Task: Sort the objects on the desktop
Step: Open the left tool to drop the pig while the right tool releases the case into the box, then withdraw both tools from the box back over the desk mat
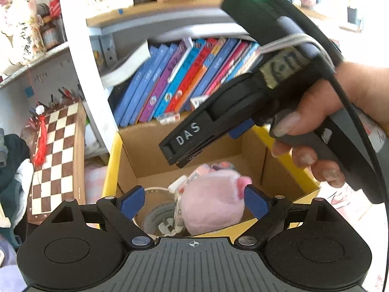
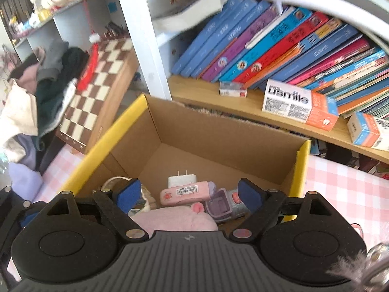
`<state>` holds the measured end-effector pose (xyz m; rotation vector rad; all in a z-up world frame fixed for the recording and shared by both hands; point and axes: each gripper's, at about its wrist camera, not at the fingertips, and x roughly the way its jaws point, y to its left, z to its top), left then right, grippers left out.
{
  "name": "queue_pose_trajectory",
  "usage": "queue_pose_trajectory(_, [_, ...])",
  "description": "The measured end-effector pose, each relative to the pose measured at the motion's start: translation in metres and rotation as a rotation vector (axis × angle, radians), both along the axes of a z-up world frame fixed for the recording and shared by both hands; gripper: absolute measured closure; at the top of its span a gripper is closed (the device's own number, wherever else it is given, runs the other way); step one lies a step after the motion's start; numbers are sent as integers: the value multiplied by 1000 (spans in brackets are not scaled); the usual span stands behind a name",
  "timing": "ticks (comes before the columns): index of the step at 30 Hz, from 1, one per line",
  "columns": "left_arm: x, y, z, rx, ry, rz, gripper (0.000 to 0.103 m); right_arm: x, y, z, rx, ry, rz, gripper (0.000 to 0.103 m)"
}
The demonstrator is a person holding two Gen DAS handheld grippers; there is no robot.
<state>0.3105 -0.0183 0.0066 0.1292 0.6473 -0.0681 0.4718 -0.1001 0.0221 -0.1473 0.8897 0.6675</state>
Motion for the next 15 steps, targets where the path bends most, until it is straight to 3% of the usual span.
queue_pose_trajectory(4, [-11, 3, 10, -36, -30, -3, 11, -19, -12, 19, 16, -42, -10, 15])
queue_pose_trajectory(15, [-46, 11, 19, -33, -54, -12, 11, -76, -36, 39, 14, -147, -55, 15])
